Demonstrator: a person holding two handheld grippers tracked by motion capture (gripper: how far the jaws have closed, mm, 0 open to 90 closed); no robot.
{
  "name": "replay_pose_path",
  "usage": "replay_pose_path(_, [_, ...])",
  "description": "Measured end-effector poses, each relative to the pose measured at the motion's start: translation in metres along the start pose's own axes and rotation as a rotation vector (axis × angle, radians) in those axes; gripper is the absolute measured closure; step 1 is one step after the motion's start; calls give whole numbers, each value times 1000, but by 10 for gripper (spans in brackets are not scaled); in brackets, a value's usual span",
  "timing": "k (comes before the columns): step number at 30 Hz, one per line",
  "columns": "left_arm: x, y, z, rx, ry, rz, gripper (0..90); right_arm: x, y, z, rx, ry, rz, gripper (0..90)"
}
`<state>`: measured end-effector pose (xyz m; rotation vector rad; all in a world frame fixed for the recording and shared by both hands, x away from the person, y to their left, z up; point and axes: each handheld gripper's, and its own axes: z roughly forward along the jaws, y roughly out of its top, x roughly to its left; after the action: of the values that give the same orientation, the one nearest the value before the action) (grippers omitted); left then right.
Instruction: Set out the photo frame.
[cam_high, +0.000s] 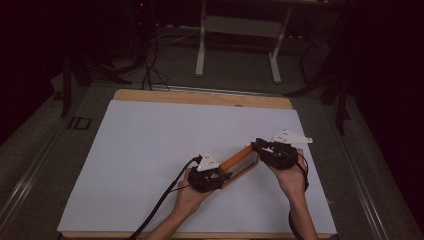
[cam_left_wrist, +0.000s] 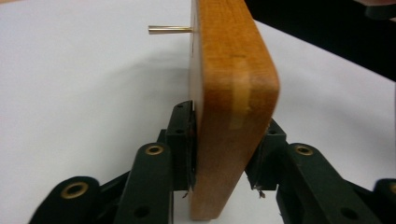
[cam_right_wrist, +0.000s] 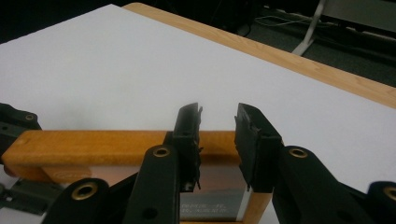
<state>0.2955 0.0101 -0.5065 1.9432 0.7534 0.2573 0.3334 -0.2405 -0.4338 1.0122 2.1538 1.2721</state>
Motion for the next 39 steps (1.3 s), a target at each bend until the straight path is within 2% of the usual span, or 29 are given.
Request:
replay_pose_path(3, [4, 2, 0, 6, -7, -7, 692, 0, 0, 0, 0, 2, 2, 689])
replay_pose_path(7, [5, 8, -2, 23, -12, 31, 694, 0, 0, 1, 2, 2, 4, 684])
replay_pose_path(12, [12, 17, -9, 33, -33, 40, 695, -3, -1, 0, 2, 6, 13, 677])
replay_pose_path(13, [15, 19, -11, 32, -42, 35, 695, -3, -1, 0, 2, 6, 13, 677])
replay_pose_path(16, [28, 30, -25, 24, -82, -27, 695, -4, -2, -1, -4, 9, 16, 664])
replay_pose_path(19, [34, 37, -33, 19, -97, -43, 695, -4, -2, 0, -8, 11, 22, 661])
replay_pose_path(21, [39, 44, -41, 19, -103, -39, 695, -5, -2, 0, -8, 20, 29, 655])
replay_pose_path(27, [50, 63, -64, 6, -84, 13, 695, -4, -4, 4, 7, 27, 25, 652])
replay_pose_path(31, [53, 75, -74, 28, -74, 63, 695, -3, -4, 4, 7, 36, 18, 652])
replay_pose_path(35, [53, 78, -75, 39, -92, 104, 693, 0, -3, 6, 10, 55, -6, 645])
replay_pose_path(39, [53, 80, -73, 32, -103, 121, 692, 4, -3, 11, 23, 77, -25, 631])
